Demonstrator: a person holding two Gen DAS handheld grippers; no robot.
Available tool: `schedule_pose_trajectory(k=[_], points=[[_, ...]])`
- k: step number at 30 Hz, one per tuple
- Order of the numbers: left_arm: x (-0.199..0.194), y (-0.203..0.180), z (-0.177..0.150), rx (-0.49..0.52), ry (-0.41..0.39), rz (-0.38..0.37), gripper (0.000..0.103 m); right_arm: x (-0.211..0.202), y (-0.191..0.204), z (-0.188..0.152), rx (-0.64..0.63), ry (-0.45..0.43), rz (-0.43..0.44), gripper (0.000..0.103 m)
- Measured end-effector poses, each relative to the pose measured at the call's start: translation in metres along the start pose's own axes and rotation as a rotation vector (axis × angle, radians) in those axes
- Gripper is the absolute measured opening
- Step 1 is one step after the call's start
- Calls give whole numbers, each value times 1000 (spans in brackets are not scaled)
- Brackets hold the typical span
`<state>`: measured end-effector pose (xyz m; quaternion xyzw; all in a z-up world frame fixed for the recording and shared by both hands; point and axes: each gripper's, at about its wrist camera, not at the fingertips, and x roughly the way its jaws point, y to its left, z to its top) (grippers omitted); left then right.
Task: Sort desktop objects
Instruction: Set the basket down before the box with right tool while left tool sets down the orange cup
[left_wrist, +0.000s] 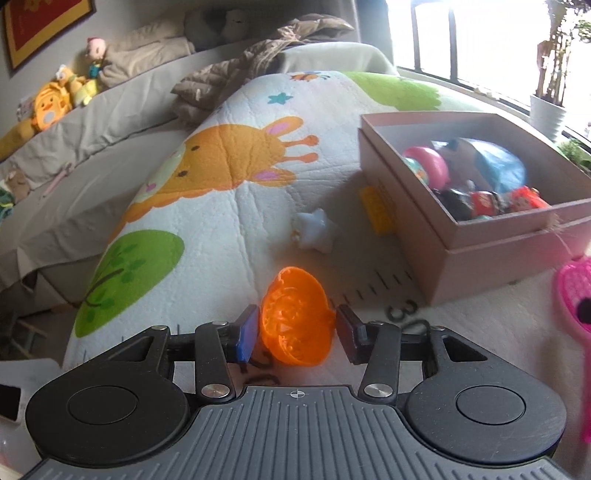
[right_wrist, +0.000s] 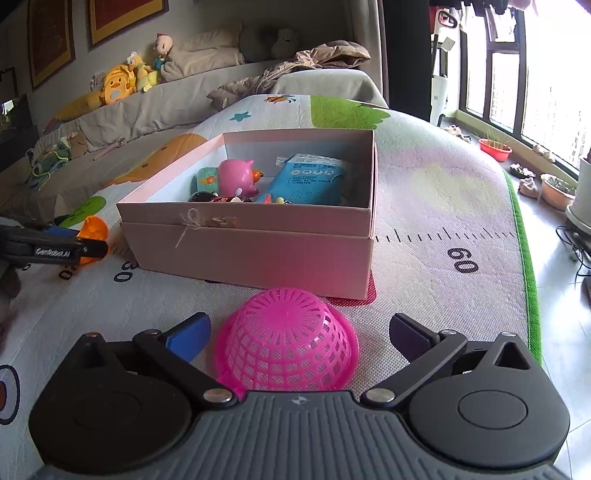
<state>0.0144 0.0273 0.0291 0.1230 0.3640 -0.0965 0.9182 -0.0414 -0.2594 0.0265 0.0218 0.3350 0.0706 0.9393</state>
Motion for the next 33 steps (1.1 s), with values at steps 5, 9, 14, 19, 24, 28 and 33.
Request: schedule_pose_trajectory(k=[5, 9, 14, 19, 24, 28, 33], points=[[-28, -26, -16, 86, -21, -94, 53, 0, 0, 0, 4, -3, -8, 103], [-38, -34, -15, 115, -77, -81, 71, 1, -1, -1, 5, 2, -13, 103], [-37, -34, -12, 97, -60, -98, 87, 0, -2, -1, 13, -3, -9, 103], [-35, -40, -21, 94, -27, -103, 95, 0, -2, -1, 12, -2, -5, 103], [-35, -42, -30, 61, 1, -114, 95, 0, 0, 0, 3, -1, -21, 103], [-32, -42, -34, 15, 28, -83, 96, -6, 4, -2, -12, -20, -48, 103], [-36, -42, -39, -3, 29, -45, 97, -11, 15, -9, 31, 63, 14, 103]])
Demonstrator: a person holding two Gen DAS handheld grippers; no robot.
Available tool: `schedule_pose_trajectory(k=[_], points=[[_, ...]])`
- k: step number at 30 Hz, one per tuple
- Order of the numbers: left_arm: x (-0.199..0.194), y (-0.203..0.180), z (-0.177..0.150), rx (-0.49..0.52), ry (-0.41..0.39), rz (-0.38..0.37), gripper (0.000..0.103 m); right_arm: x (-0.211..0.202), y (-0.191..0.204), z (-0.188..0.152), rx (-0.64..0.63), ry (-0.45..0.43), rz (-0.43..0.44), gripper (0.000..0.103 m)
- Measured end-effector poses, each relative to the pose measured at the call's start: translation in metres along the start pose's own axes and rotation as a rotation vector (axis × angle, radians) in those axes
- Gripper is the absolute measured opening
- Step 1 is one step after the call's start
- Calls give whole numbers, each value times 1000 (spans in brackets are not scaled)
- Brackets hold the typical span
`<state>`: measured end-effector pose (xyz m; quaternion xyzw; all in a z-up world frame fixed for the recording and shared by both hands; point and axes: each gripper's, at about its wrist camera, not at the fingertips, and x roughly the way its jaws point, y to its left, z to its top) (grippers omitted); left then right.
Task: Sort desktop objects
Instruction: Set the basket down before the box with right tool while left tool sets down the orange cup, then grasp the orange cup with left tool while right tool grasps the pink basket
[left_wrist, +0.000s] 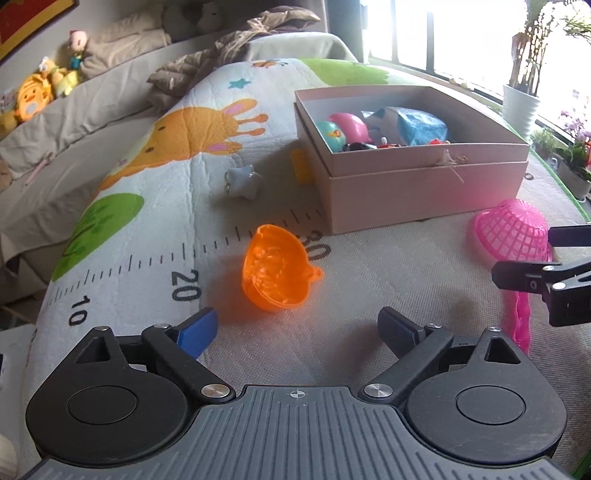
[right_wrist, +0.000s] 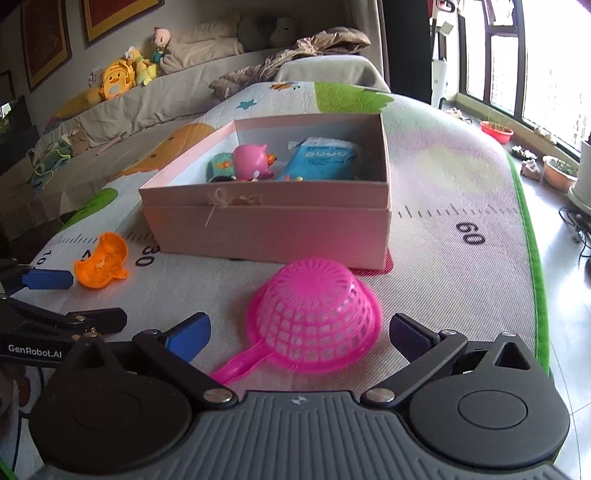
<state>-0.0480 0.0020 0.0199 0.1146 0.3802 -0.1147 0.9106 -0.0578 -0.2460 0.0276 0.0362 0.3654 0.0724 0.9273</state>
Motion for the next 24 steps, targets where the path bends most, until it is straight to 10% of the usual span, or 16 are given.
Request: schedule_pose_trajectory(k=[6, 15, 24], points=[[-4, 8, -5, -17, 4, 11, 99, 8, 25, -1, -79, 24, -47, 101], [-8, 16, -10, -32, -1, 5, 100, -4, 64, -10, -346, 18, 118, 92], [-3, 1, 0, 59, -106, 39, 100, -13, 32, -13, -301, 12, 38, 97]])
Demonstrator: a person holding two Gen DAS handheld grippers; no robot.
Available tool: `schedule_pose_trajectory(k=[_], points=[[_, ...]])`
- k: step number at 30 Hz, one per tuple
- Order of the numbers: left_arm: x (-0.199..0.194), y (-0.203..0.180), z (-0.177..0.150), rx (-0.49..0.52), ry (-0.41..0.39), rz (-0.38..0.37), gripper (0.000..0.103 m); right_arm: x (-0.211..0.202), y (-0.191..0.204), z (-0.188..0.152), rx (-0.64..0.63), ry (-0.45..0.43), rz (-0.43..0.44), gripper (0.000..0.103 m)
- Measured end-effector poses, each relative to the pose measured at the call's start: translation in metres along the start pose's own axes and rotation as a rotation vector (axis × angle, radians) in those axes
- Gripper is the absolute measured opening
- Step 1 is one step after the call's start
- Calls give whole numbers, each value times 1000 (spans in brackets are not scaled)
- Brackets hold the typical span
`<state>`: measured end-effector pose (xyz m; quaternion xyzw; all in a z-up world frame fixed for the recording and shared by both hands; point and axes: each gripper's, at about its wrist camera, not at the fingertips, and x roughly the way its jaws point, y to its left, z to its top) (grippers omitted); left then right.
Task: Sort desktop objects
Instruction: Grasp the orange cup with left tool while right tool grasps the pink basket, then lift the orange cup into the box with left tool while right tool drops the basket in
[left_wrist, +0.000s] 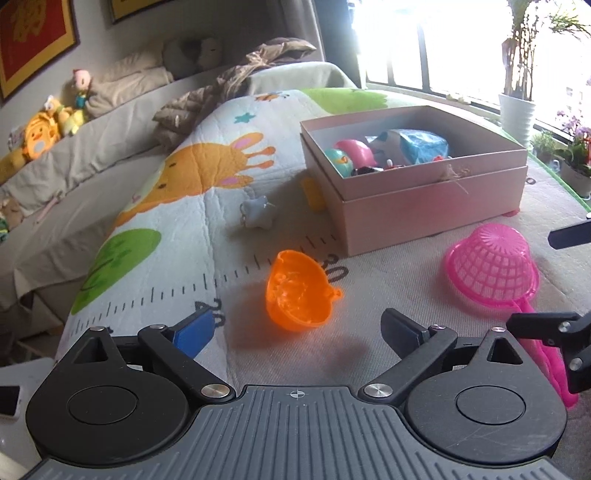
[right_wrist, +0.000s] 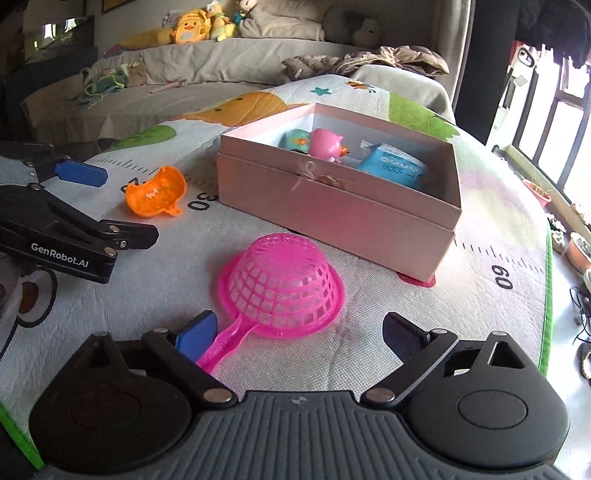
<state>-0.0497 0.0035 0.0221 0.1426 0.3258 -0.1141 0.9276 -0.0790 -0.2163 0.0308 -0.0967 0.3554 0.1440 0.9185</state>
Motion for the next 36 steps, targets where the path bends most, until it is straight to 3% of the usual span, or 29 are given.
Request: schedule_pose_trajectory(k=[5, 8, 11, 12, 15, 16, 17, 25, 31, 36], points=[[22, -3, 13, -16, 31, 4, 98, 1, 1, 3, 9, -9, 8, 97], [26, -2, 15, -33, 38, -10, 89, 2, 2, 8, 25, -20, 26, 97], [24, -1, 15, -30, 32, -25, 67, 10, 0, 14, 53, -21, 38, 97], [22, -2, 14, -22, 29, -20, 56, 13, 0, 16, 62, -16, 39, 97], [13, -3, 10, 1, 8, -8, 56, 22, -1, 18, 82, 3, 38, 94], [9, -3, 8, 3, 2, -1, 56, 22, -1, 18, 85, 6, 41, 85], [5, -2, 6, 6, -2, 4, 56, 21, -1, 18, 82, 7, 49, 83], [-58, -1, 5, 37, -56, 1, 56, -22, -5, 23, 45, -69, 59, 83], [-96, -6, 65, 77, -206, -37, 56, -100, -42, 83, 34, -311, 4, 83], [-49, -32, 118, 74, -277, -44, 57, -115, -72, 131, 44, -423, -108, 83]])
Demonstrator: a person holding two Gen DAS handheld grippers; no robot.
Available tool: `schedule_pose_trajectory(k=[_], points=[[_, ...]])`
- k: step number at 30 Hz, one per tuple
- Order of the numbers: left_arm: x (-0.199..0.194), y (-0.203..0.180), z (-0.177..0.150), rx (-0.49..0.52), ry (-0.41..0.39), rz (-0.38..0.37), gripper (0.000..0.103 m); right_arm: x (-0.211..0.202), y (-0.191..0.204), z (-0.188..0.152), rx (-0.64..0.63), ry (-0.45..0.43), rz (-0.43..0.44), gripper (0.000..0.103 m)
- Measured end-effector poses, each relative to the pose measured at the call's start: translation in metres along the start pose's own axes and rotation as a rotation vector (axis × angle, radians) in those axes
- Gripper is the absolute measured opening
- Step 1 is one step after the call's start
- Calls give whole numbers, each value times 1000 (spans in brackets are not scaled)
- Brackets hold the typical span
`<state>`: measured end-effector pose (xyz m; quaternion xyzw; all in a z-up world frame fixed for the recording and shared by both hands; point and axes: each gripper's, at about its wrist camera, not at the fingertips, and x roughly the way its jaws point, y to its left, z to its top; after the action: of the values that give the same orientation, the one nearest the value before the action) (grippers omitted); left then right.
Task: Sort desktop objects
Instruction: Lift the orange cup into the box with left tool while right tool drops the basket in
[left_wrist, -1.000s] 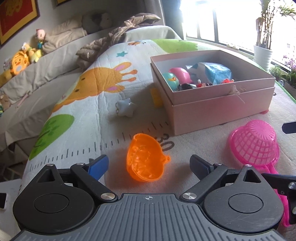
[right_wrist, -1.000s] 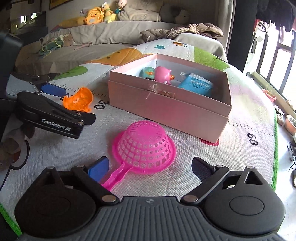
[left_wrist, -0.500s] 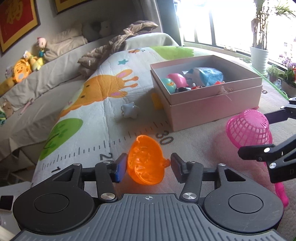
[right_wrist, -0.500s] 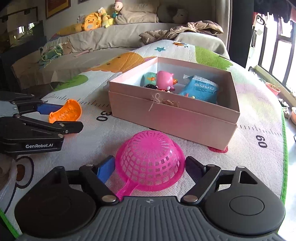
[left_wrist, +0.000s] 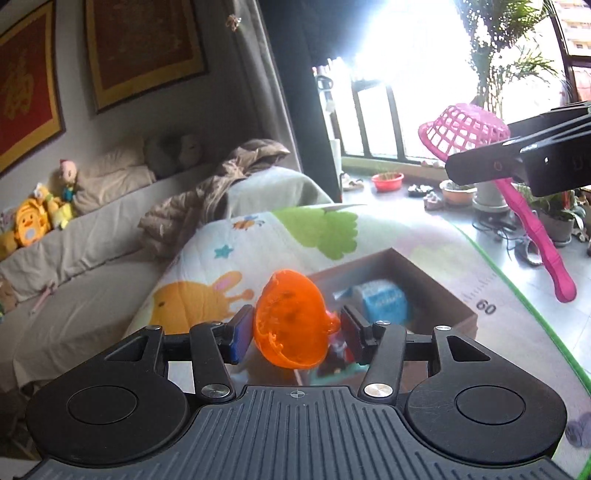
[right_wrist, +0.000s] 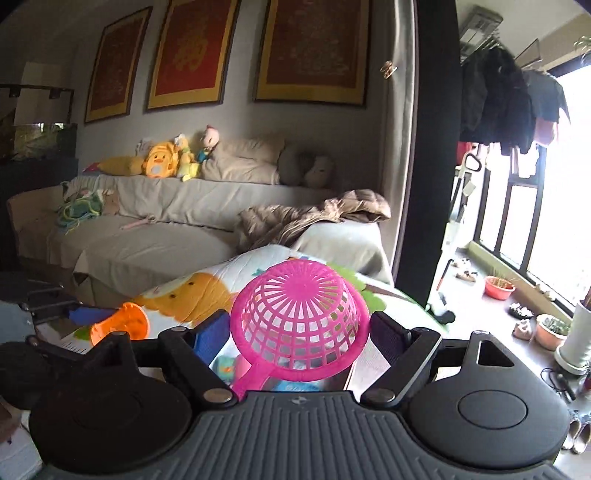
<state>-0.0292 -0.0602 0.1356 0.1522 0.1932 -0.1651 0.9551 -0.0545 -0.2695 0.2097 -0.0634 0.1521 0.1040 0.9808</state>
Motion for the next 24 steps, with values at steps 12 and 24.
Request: schedule_pose_trajectory(k=[12, 24], points=[[48, 57, -54, -259, 183, -50, 100, 114, -24, -5, 33, 171, -26, 83], [44, 89, -120, -334, 279, 83, 103, 181, -6, -36, 38, 366, -15, 91]])
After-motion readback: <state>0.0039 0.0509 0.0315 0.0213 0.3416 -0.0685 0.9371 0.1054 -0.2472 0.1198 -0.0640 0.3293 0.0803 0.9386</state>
